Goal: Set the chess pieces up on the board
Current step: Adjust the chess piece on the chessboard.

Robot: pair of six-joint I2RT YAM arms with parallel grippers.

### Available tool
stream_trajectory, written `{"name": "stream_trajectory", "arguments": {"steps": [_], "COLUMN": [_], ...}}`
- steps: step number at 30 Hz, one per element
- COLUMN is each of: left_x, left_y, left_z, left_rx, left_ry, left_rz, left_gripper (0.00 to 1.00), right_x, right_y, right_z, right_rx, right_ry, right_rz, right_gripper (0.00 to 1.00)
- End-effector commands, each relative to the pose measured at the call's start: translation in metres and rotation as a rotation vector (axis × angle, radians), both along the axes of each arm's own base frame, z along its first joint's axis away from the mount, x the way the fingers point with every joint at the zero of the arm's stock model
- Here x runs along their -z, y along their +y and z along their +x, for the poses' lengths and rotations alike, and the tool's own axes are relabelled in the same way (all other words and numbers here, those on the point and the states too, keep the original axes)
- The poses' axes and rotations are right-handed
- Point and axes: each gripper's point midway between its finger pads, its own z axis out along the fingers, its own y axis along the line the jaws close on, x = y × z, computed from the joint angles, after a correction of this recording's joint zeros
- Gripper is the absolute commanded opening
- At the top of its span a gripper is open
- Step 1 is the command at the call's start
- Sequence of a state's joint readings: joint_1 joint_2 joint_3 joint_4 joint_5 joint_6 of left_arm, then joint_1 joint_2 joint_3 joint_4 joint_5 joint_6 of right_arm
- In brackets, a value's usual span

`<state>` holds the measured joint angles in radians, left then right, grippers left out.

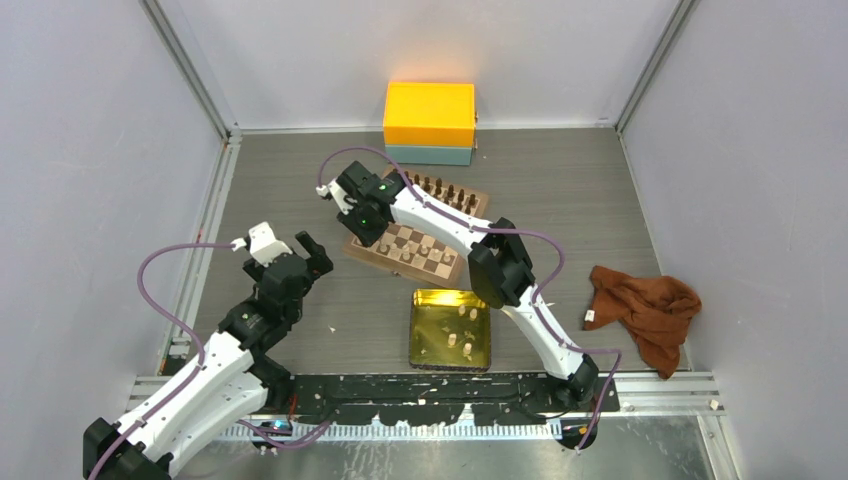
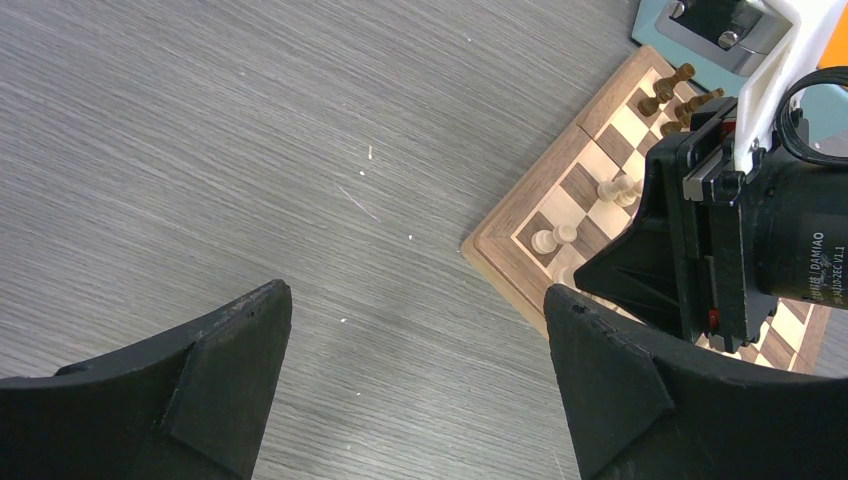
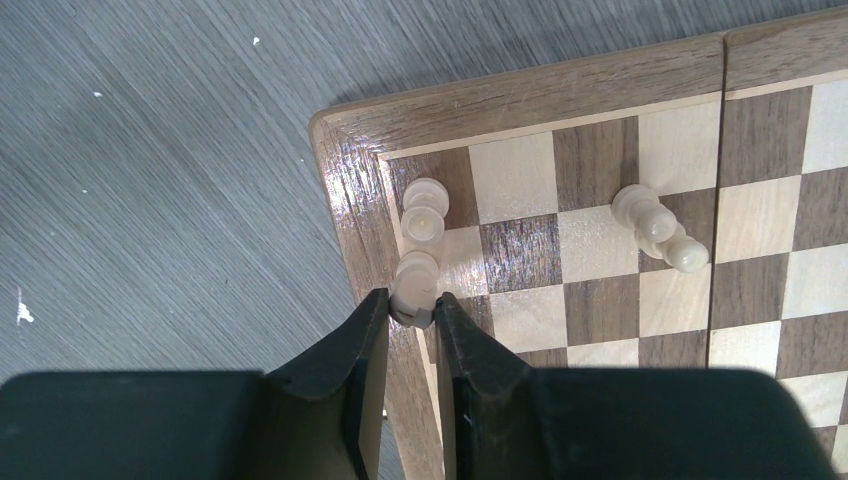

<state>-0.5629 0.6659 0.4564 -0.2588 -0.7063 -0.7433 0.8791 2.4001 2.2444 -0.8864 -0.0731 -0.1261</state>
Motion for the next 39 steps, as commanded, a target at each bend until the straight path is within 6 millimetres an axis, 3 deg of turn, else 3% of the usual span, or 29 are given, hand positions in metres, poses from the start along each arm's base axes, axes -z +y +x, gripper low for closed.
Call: {"name": "stream_trajectory", "arguments": {"steps": [1,29,39], "left_x": [-0.0206,-0.0193,-0.0196], "left_y": [-0.0005,-0.0017,-0.0021], "left_z": [0.0067,0.0082,0.0088], "left_rx": [-0.016,-0.015,-0.015], "left_ry": [-0.070,-0.066,-0.065], "left_rz": [-0.023,-0.022,-0.021], "left_gripper": [0.97,0.97,0.97], "right_x": [-0.0242,-0.0257,-0.0275], "right_y": [0.0065,-0.0007,-0.0005], "right_z": [0.0103,0.0194,0.0184], "right_rx": [0.003,0.021,0.016], "right_ry": [-0.048,-0.061,-0.058], "right_rz": [0.052,0.051,0.057], "right_gripper": [0.22,0.23,0.43]}}
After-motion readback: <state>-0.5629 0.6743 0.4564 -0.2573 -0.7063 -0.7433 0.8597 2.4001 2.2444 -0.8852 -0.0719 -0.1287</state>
